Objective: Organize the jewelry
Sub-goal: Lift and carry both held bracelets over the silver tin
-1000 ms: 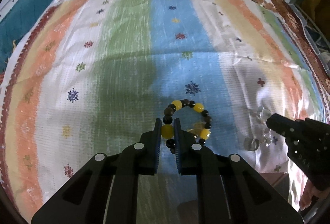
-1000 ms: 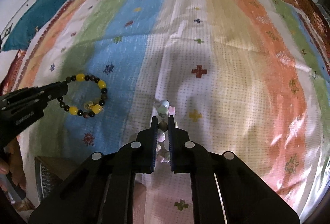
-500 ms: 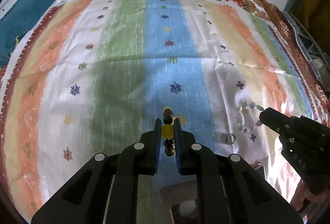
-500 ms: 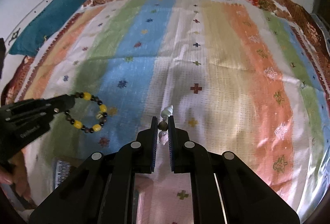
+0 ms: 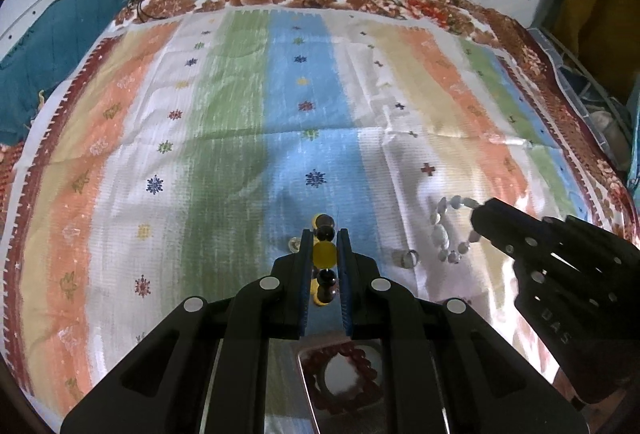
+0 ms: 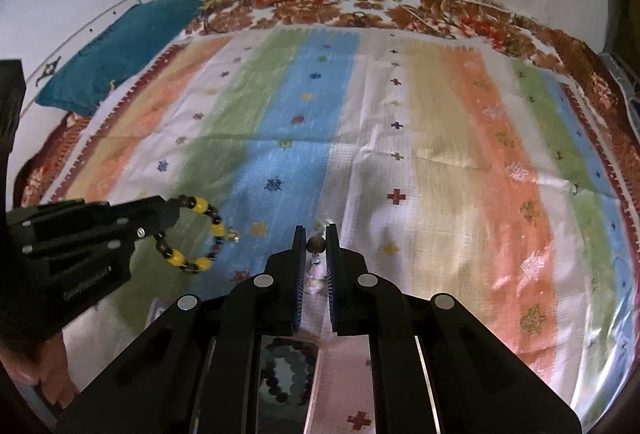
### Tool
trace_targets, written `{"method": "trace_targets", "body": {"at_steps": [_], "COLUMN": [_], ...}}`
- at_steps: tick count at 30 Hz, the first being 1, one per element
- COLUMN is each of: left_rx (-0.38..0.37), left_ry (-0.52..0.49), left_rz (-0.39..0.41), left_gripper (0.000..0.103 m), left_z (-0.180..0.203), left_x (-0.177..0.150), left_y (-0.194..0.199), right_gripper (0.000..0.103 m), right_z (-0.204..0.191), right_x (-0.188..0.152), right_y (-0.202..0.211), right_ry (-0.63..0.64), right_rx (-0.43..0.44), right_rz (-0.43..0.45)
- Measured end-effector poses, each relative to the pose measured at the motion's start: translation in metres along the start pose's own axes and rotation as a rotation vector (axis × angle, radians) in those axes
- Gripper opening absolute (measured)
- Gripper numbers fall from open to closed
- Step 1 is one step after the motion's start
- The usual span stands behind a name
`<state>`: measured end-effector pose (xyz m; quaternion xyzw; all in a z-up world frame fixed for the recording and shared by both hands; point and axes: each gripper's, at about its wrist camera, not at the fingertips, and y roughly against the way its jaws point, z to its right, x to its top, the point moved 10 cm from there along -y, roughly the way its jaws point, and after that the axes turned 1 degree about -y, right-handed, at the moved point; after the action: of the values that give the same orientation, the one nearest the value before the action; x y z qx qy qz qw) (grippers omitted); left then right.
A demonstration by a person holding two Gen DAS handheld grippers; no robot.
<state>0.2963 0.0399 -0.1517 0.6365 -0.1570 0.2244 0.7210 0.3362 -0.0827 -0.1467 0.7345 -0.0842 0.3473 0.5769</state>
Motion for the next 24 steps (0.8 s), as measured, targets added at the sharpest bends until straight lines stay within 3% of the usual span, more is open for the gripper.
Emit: {"method": "trace_targets", "body": {"at_steps": [24], "left_rx": [-0.006], "left_ry": [-0.074], "left_rz": [0.114], "left_gripper": [0.011], "left_z": [0.020], "left_x": [-0.019], "left_y": [0.064], "right_gripper": [0.011], "right_z": [-0.014], "right_x": [-0.015], "right_y": [0.041], "right_ry": [0.014], "right_rx": [0.035], "right_rz": [0.053]}}
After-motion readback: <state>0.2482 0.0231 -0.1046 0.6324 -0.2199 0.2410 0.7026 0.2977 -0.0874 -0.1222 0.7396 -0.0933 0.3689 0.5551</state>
